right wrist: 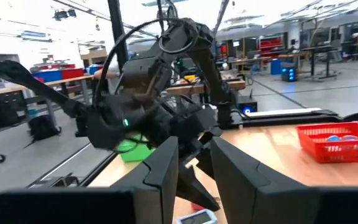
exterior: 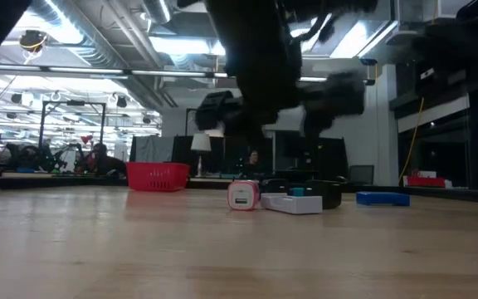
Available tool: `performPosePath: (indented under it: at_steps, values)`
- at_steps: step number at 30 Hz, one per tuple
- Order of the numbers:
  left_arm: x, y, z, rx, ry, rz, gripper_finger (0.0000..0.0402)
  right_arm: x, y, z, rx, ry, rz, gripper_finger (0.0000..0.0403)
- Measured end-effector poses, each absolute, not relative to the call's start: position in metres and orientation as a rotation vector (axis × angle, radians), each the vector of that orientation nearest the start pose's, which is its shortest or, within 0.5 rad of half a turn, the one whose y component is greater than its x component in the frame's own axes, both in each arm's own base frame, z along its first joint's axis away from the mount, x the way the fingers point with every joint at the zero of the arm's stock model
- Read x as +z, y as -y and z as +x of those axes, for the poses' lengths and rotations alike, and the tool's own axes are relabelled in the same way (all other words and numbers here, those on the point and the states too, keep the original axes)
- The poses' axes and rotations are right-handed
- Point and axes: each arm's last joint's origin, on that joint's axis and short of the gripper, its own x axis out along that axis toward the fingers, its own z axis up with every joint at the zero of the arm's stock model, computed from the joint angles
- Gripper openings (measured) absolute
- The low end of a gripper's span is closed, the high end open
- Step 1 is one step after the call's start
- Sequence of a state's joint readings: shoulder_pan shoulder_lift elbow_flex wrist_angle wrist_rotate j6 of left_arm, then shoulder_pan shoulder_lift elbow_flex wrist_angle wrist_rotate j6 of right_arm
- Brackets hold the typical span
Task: Pick & Place Office items
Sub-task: Put the red charger adapter into the red bin
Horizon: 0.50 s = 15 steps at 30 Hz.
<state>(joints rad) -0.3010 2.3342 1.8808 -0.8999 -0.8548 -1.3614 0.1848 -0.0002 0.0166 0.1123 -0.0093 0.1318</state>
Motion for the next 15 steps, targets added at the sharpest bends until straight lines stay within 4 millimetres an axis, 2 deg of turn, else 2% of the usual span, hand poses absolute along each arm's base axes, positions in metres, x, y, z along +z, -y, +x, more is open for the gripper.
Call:
performPosePath:
  at_steps: [4, 11, 15]
  values:
    - [0.160, 0.124, 0.451, 1.120, -0.671, -0.463, 0.0244, 0.180, -0.019, 0.094, 0.232, 0.111, 0.138, 0.0103]
    - [0.171, 0.140, 0.444, 1.142, -0.710, -0.578, 0.0244, 0.181, -0.019, 0.094, 0.237, 0.123, 0.112, 0.0103]
    - [0.169, 0.142, 0.436, 1.185, -0.792, -0.617, 0.0244, 0.181, -0.019, 0.094, 0.236, 0.123, 0.110, 0.0103]
